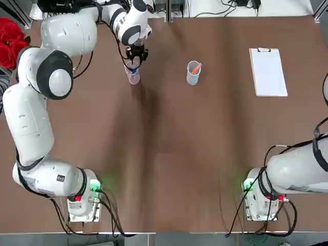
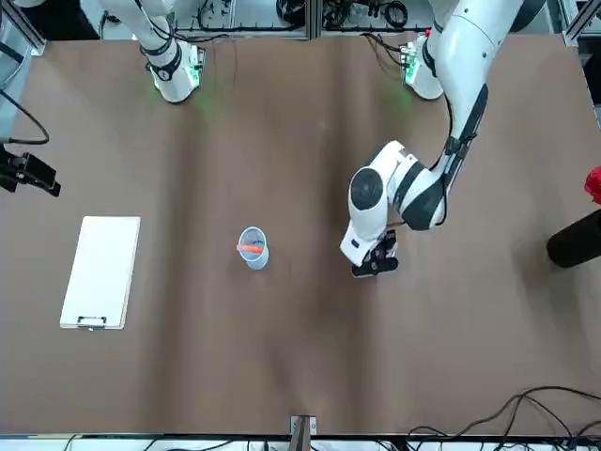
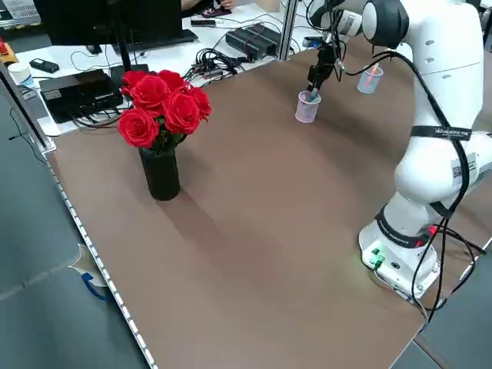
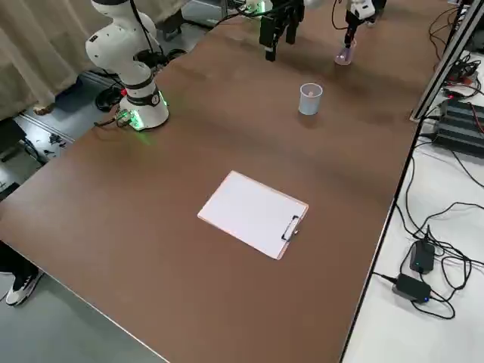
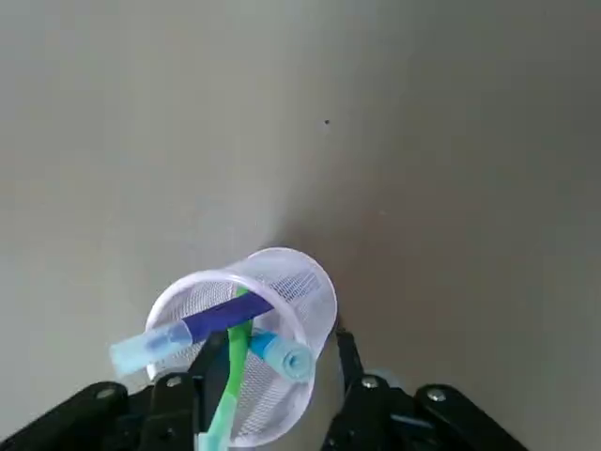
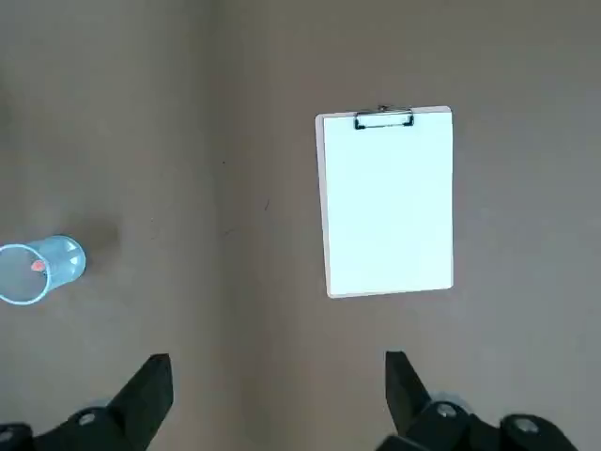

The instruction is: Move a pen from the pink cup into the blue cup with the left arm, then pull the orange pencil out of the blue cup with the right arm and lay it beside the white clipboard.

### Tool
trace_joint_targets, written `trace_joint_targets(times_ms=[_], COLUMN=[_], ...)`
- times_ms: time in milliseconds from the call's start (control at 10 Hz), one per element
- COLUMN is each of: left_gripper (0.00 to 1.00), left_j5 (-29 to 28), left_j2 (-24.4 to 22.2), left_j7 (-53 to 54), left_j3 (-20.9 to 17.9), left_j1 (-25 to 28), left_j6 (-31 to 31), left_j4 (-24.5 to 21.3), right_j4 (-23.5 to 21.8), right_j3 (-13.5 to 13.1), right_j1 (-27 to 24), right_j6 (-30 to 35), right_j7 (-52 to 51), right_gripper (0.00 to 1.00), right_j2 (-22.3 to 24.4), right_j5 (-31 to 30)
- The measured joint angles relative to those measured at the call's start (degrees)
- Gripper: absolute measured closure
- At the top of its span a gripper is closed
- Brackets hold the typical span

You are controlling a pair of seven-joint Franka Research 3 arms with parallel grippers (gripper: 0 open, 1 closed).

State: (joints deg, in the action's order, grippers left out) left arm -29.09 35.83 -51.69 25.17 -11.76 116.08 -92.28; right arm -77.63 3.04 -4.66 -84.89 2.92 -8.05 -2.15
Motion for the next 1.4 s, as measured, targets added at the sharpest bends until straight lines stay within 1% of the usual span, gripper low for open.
trace_joint_targets(times_ms=[200, 300, 600, 700, 900, 1100, 1400], left_gripper=[0.51, 0.56, 0.62, 0.67, 0.71, 0.71, 0.69], left_j5=[0.0, 0.0, 0.0, 0.0, 0.0, 0.0, 0.0], left_j2=[0.0, 0.0, -0.2, -0.4, -0.5, -0.5, -0.5], left_j7=[0.0, 0.0, 0.0, 0.0, 0.0, 0.0, 0.0], left_j3=[0.0, 0.0, 0.0, 0.0, 0.0, 0.0, 0.0], left_j1=[0.0, 0.0, 0.1, 0.2, 0.2, 0.2, 0.3], left_j6=[0.0, 0.0, 0.0, 0.0, 0.0, 0.0, 0.0], left_j4=[-0.1, -0.1, 0.0, 0.1, 0.1, 0.1, 0.0], right_j4=[0.0, 0.0, 0.0, 0.0, 0.0, 0.0, 0.0], right_j3=[0.0, 0.0, 0.0, -0.1, -0.1, -0.2, -0.4], right_j1=[0.0, 0.0, 0.0, 0.0, 0.0, -0.2, -0.4], right_j6=[0.0, 0.0, 0.0, -0.2, -1.2, -1.2, -1.3], right_j7=[-0.1, -0.1, -0.1, -0.1, -0.1, -0.1, -0.1], right_gripper=[0.0, 0.0, 0.0, 0.0, 0.0, 0.0, 0.0], right_j2=[0.0, 0.0, 0.0, 0.0, 0.0, 0.0, 0.0], right_j5=[0.0, 0.0, 0.0, 0.0, 0.0, 0.0, 0.0])
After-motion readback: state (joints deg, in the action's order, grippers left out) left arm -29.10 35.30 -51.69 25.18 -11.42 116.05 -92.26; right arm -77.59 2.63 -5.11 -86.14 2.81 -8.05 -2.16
